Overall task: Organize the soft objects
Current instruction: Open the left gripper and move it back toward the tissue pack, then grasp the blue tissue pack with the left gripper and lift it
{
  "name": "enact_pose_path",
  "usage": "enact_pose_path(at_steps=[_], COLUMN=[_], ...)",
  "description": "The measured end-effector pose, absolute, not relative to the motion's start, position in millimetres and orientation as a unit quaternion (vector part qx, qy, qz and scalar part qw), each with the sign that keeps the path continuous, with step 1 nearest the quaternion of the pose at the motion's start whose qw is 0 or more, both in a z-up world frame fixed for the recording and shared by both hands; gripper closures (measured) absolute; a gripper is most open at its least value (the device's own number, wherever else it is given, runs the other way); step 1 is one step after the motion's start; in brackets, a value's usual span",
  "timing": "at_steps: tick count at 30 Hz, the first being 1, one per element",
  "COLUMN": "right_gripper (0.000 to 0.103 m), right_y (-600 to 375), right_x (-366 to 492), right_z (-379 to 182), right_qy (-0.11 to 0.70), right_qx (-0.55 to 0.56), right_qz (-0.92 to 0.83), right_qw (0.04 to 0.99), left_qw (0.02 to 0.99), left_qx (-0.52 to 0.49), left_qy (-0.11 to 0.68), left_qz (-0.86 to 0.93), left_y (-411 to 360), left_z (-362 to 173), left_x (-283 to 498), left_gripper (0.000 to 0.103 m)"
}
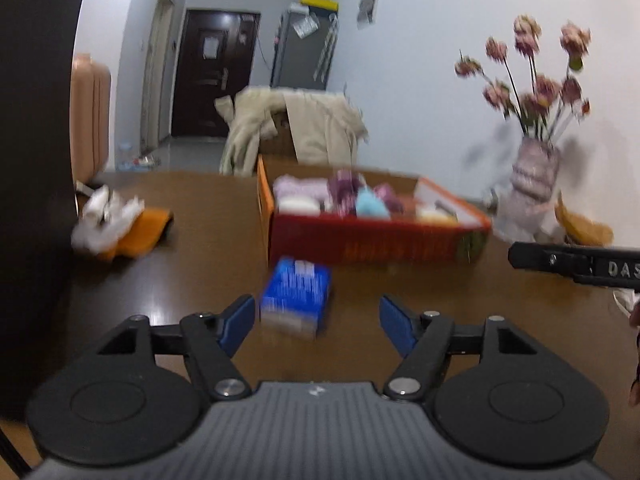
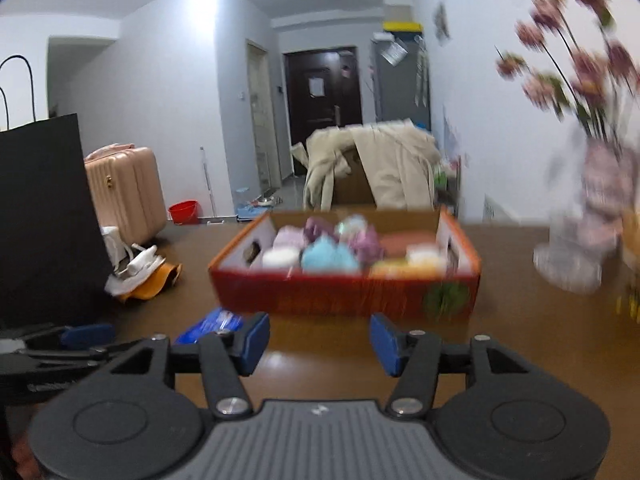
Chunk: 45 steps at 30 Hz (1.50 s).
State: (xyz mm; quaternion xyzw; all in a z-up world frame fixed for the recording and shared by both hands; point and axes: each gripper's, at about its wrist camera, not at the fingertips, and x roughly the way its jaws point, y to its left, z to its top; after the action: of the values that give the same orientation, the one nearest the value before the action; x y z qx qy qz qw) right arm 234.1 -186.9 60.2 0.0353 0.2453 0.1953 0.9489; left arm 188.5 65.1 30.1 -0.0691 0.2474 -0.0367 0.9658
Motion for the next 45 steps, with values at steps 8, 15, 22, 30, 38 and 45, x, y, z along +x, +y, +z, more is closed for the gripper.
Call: enact_pose_path(at_steps=[8,15,22,30,38,45], right_gripper=[0.045,0.045,0.044,0.06,0.086,0.084], right_y=[-174.3,-164.6,-128.8,-74.5,-87.4,-118.5], right_x=[209.9,230.5,294.3,372.7,382.2,356.0], right_z=[30.9,45.4,40.9,13.2,-11.0,-27.6], right_qy=[0.28,0.267,0.293,0.331,0.366,0.373], right_qx=[0.027,0.021,0.018,0.016,0.082,0.163], right_qz=[0.174,0.186,0.256,0.334,0.373,0.357], right_qw=[0.944,0.945,0.921,0.882,0.849,0.841], left_qw=[0.961,0.961,0.947,0.926,0.924,0.919], left_qx=[-0.065,-0.084,-0.147,-0.223,-0.227,-0.245], left_qy=[0.264,0.259,0.283,0.3,0.303,0.303], left_qz=[-0.057,-0.047,-0.033,-0.06,-0.053,-0.059], left_y=[69.3,81.7,104.3,119.8,120.8,121.5], left_z=[20.7,25.1,14.1,-10.8,-20.7,-26.2], left_x=[191.2,202.7,232.5,260.9,266.2,268.7], left_gripper=[0.032,0.031,0.034,0.067,0.074,0.075])
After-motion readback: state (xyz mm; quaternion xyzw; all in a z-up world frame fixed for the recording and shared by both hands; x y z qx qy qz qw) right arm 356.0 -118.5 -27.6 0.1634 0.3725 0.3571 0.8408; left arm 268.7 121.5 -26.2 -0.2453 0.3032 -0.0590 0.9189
